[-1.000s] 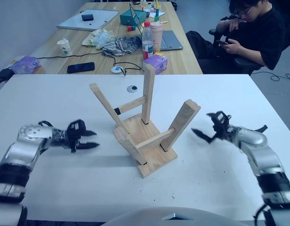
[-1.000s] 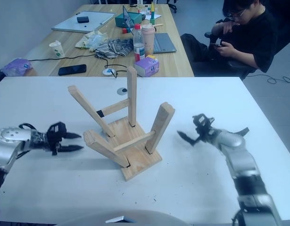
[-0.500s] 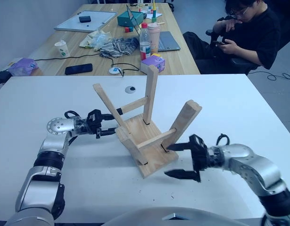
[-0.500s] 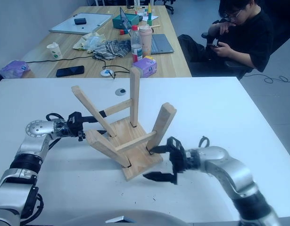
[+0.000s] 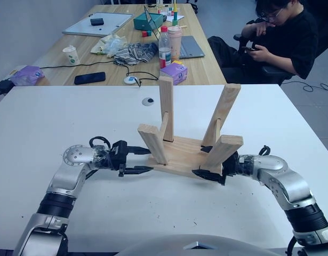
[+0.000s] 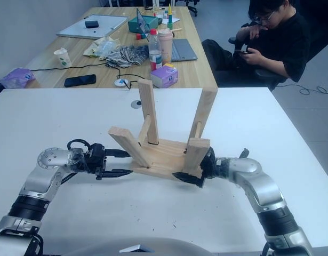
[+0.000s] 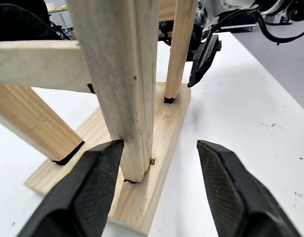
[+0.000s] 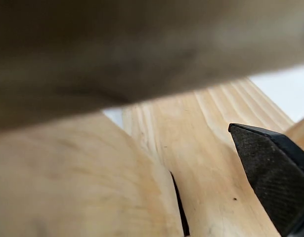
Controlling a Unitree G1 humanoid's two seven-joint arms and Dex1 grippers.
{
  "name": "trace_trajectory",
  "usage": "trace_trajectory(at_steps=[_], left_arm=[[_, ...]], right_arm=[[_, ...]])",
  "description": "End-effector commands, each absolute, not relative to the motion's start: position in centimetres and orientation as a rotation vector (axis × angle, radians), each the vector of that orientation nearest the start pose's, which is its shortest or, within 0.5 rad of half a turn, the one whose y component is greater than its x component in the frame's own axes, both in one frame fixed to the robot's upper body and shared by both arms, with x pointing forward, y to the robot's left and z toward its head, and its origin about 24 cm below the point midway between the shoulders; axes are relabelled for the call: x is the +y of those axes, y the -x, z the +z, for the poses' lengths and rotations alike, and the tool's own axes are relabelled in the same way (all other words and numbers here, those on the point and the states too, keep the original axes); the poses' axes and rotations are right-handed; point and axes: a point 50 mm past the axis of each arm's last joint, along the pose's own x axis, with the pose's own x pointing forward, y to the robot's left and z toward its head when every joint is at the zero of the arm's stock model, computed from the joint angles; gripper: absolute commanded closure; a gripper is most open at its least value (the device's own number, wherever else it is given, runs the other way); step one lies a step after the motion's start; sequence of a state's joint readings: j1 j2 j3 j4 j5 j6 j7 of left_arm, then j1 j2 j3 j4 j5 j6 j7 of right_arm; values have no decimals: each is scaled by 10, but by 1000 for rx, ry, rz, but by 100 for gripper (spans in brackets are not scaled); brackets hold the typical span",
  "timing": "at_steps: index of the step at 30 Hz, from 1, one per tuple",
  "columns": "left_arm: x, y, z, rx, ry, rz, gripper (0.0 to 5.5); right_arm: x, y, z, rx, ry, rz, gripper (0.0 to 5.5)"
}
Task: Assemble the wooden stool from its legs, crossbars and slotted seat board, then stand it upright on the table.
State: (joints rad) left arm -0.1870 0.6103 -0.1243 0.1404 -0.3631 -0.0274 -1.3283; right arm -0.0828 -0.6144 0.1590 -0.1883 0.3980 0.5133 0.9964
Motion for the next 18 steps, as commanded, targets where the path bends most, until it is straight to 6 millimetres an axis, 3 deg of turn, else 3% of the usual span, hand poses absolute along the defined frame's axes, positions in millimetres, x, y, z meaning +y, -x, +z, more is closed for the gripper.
trace_trajectory(at_steps=[1,5,9,14,18], left_arm=[[195,-264,74,156,-286,-1298,277],[178,-262,72,123,-247,-1358,276],[170,-249,67,155,-200,-1457,338],[170,-251,70,174,-187,-1469,429],[170,-250,73,195,-158,-1471,438]], right_arm=[[-178,-228,66,470,78,1188,10],[-178,-224,63,489,55,1204,75],[-181,-229,63,490,43,1188,145],[-189,-233,61,512,23,1140,244],[-192,-233,65,515,-85,1114,312]])
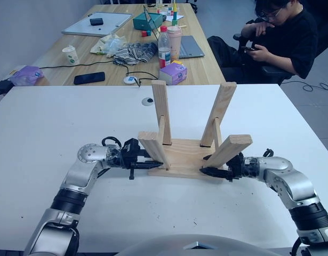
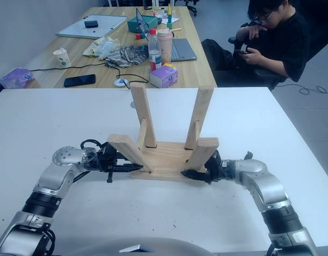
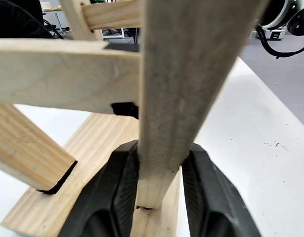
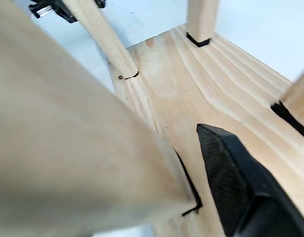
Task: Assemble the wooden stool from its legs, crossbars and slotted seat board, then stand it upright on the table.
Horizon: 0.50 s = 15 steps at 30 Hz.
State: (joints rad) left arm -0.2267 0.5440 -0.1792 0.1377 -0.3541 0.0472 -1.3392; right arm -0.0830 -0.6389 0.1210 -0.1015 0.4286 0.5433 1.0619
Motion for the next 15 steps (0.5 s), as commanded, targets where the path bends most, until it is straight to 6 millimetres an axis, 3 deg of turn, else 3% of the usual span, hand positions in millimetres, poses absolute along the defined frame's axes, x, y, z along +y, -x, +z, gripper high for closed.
trace_trajectory(at_steps=[1,5,6,7,9,11,13,15], left_arm=[[169,-248,76,217,-112,-1454,439],[170,-239,110,397,201,-1338,441],[172,-243,125,430,401,-1302,441],[180,-260,142,465,548,-1218,442],[194,-290,162,573,668,-1052,444],[205,-303,155,687,673,-914,445],[214,-306,128,800,681,-771,445],[219,-307,116,847,704,-699,445]], right_arm=[[-188,-233,70,525,-172,1111,326],[-179,-239,114,614,-617,1163,333],[-179,-240,122,654,-667,1181,333],[-183,-247,133,670,-744,1193,335],[-186,-265,144,691,-839,1158,344],[-181,-281,145,715,-876,1095,363],[-170,-295,138,745,-914,1021,375],[-162,-300,137,770,-953,1023,377]])
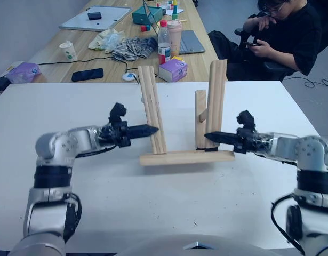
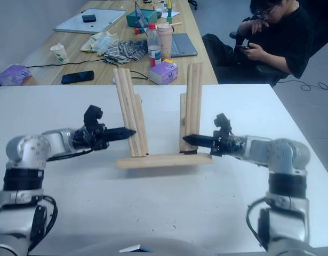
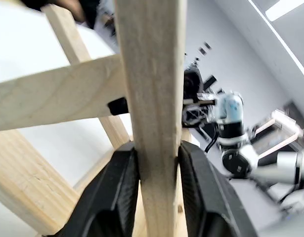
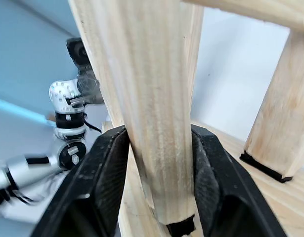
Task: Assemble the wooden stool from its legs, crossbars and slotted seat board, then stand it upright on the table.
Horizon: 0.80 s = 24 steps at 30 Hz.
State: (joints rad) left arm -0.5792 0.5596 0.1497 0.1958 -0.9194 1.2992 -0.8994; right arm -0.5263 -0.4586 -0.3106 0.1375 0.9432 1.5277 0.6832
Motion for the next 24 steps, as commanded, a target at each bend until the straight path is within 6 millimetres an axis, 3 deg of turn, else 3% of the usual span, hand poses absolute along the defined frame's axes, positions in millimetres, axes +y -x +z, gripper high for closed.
trace_trajectory(at_steps=[1,7,10,13,15,18,21,24], left_arm=[[220,-311,117,836,739,-690,415],[220,-323,121,805,825,-663,312],[231,-324,127,742,852,-644,269],[263,-322,140,557,828,-588,227],[286,-312,147,424,698,-580,227],[300,-289,130,288,270,-651,227],[282,-261,102,234,-129,-894,227],[260,-247,86,157,-234,-1046,227]], right_arm=[[-159,-302,138,779,-964,1028,348],[-165,-316,150,782,-1008,970,235],[-181,-321,157,728,-1030,909,186],[-213,-320,156,630,-1022,785,122],[-234,-306,149,569,-901,734,82],[-257,-275,124,508,-580,753,63],[-265,-247,112,502,-248,927,63],[-260,-239,103,513,-23,1060,63]])
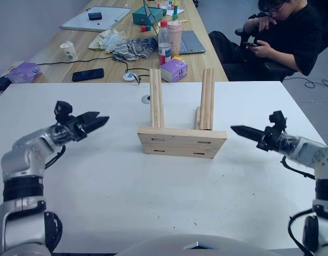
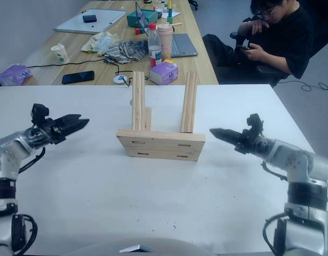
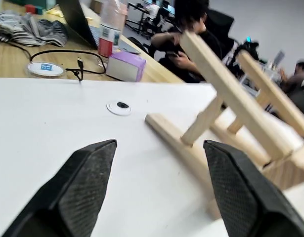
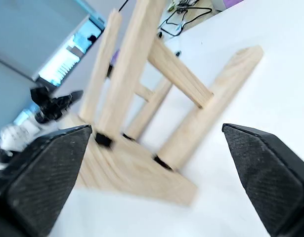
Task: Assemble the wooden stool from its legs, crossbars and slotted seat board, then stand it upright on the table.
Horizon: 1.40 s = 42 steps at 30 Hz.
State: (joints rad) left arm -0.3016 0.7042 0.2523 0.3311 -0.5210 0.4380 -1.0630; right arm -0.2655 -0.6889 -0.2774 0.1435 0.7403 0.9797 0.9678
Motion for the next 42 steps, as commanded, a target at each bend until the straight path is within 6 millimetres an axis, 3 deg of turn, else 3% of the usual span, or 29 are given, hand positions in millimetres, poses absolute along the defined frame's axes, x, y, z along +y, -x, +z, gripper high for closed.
trace_trajectory(at_steps=[1,10,17,23,28,34,37,42], left_arm=[[254,-248,82,137,-236,-1064,227],[214,-266,64,126,-257,-1168,227],[205,-284,58,120,-265,-1158,227],[222,-301,58,162,-309,-1091,227],[224,-308,59,159,-314,-1078,227],[203,-316,65,82,-274,-1116,227],[196,-316,65,93,-260,-1176,274],[204,-316,69,110,-279,-1196,347]], right_arm=[[-254,-241,100,494,29,1089,63],[-215,-255,78,341,162,1198,63],[-200,-274,67,320,148,1181,63],[-217,-285,62,340,196,1113,63],[-218,-292,64,315,195,1093,63],[-192,-304,66,239,146,1110,63],[-182,-306,65,241,145,1136,112],[-185,-307,66,256,145,1142,199]])
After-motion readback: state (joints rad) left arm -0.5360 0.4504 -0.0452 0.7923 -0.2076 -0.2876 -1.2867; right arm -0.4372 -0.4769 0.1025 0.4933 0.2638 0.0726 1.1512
